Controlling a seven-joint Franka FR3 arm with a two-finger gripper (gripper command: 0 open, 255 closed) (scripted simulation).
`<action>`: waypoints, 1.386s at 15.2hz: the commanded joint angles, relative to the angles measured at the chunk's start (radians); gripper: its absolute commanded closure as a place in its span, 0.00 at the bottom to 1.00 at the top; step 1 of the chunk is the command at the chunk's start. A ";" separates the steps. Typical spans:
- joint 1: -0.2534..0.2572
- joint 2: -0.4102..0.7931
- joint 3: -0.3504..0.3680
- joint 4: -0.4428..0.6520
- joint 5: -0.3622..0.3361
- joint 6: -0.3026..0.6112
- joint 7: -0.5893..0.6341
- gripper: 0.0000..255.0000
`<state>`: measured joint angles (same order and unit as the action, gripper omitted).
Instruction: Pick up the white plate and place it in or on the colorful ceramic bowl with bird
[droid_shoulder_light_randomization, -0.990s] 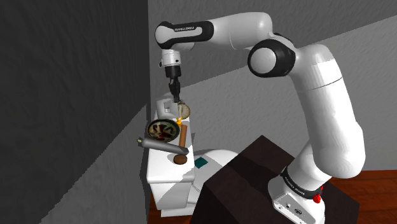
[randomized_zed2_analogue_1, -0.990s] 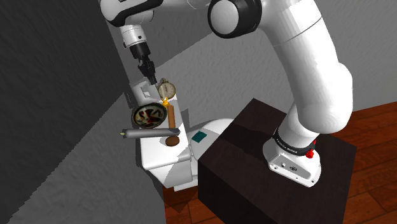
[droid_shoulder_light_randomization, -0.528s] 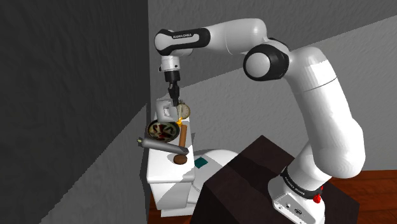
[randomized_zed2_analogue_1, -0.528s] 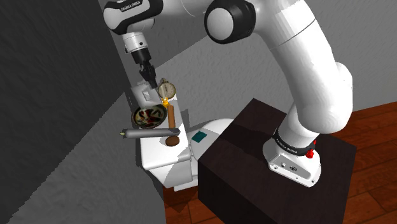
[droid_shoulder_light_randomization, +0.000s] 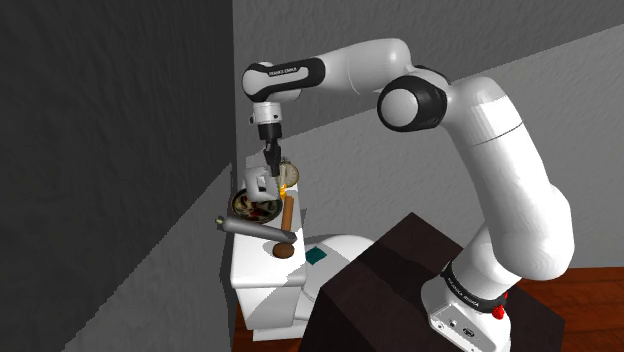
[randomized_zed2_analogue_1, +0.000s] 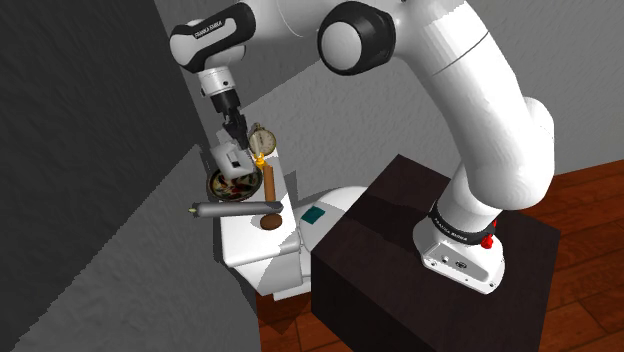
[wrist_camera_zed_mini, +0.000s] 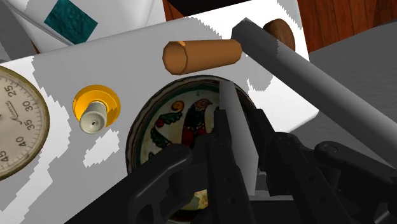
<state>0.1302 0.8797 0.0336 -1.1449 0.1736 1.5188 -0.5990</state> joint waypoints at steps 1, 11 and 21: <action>0.000 0.014 0.000 -0.005 0.000 0.019 -0.004 1.00; 0.001 0.048 -0.001 -0.011 -0.001 0.059 -0.011 1.00; -0.005 0.081 -0.001 0.108 -0.004 -0.027 -0.002 0.00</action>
<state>0.1294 0.9465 0.0330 -1.0899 0.1717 1.5314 -0.6032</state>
